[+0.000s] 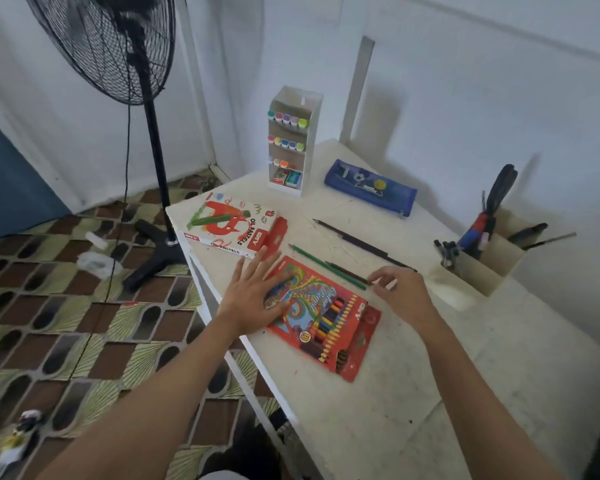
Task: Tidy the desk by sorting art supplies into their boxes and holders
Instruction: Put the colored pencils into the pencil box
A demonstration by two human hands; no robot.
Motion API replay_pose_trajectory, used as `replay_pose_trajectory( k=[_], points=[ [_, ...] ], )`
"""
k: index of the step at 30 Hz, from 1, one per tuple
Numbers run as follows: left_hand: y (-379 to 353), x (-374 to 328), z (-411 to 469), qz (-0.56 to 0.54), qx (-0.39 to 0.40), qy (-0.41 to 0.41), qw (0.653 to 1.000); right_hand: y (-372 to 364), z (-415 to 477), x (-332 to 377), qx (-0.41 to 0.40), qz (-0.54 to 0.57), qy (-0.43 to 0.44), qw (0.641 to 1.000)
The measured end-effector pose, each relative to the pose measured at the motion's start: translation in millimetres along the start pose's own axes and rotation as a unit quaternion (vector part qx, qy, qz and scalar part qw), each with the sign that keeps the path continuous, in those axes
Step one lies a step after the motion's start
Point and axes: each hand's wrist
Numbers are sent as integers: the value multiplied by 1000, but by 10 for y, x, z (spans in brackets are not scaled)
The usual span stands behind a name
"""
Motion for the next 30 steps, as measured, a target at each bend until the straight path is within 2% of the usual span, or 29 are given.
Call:
replay_pose_trajectory(
  k=[8, 13, 16, 22, 27, 30],
  points=[
    [34, -36, -9, -7, 26, 28, 999, 11, 841, 413, 6, -136, 37, 990],
    [31, -11, -1, -32, 9, 42, 999, -182, 1119, 608, 2, -283, -11, 959],
    [33, 3, 19, -45, 18, 41, 998, -287, 1167, 626, -15, -302, -18, 953],
    [24, 14, 43, -5, 70, 37, 997, -342, 1191, 644, -35, -359, -28, 932],
    [37, 8, 35, 0, 84, 28, 996, -278, 1055, 707, -122, -400, 72, 906],
    [75, -4, 42, -6, 92, 25, 995, -187, 858, 702, -213, -344, 172, 898]
  ],
)
Point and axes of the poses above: each hand's wrist, its own z-axis towards the middle knuckle, its own y-axis out of the back of the hand, x = y × z, and after that the axes turned 10 degrees about x, right-handed
